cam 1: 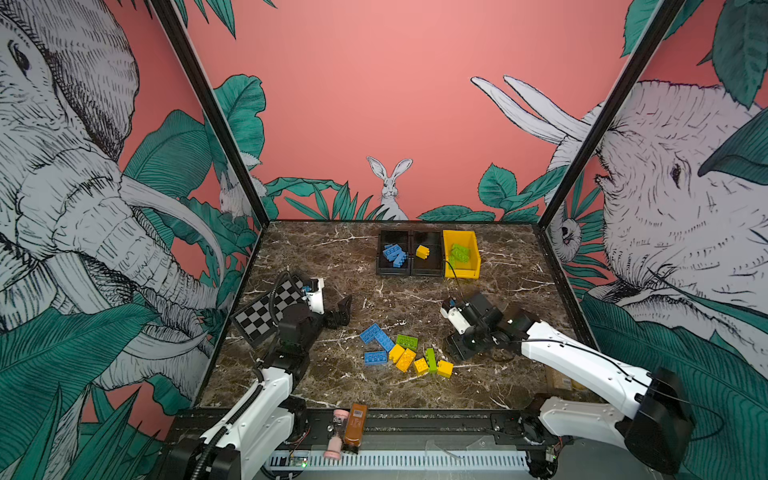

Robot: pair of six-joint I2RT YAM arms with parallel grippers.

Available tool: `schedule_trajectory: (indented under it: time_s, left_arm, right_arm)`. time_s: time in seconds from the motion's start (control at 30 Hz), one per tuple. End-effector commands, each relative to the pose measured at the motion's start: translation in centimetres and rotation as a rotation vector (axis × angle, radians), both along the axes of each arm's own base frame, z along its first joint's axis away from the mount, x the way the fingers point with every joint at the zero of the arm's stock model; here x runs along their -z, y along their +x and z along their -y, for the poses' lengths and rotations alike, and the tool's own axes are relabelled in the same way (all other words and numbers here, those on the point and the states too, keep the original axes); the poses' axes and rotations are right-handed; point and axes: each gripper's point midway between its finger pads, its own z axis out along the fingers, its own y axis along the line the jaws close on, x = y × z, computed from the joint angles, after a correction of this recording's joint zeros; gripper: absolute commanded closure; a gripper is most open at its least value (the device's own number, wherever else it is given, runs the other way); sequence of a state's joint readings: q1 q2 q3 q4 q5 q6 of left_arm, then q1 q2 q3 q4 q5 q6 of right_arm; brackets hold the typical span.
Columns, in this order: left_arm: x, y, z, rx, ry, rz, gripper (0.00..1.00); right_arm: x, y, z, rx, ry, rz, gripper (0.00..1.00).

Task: Sort the legos into containers by color
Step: 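Move the right gripper back over a yellow brick in the pile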

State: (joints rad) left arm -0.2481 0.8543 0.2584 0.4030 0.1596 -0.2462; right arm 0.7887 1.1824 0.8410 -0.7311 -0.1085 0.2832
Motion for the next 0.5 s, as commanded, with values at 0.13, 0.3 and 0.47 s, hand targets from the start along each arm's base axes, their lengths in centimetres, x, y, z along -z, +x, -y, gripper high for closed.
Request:
schedule_trajectory:
  time_s: [0.13,0.3,0.47]
  left_arm:
    - [-0.9,0.1,0.2,0.009,0.002,0.025,0.01]
    - [-1.0,0.0,0.2,0.009,0.001,0.029,0.01]
    - [-0.9,0.0,0.2,0.008,0.003,0.025,0.01]
  right_arm:
    - [0.1,-1.5,-1.2,-0.086,-0.092,0.016,0.28]
    - [1.1,-2.6,-2.2,-0.161,-0.145,-0.025,0.28]
    - [2.3,-3.9,-2.9,-0.229,-0.186,-0.077,0.28]
